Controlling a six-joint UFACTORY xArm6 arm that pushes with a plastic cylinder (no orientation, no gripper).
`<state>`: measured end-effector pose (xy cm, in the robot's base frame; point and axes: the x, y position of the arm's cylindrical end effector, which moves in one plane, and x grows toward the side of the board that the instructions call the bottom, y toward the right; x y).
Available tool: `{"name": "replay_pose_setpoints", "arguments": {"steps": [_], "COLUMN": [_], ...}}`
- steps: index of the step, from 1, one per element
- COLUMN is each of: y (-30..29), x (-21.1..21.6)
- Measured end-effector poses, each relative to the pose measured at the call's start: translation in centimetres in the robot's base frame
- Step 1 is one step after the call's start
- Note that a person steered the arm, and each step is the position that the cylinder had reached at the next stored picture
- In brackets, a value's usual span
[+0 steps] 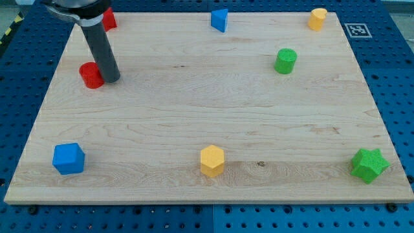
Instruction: Push the red circle to the left side of the board
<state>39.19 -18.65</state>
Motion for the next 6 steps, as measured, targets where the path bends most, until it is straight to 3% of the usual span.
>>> {"name": "replay_pose_setpoints", "arguments": {"steps": [4, 5, 6], "y": [0.0, 3.9, 4.1], "x": [0.0, 1.2, 3.7]}}
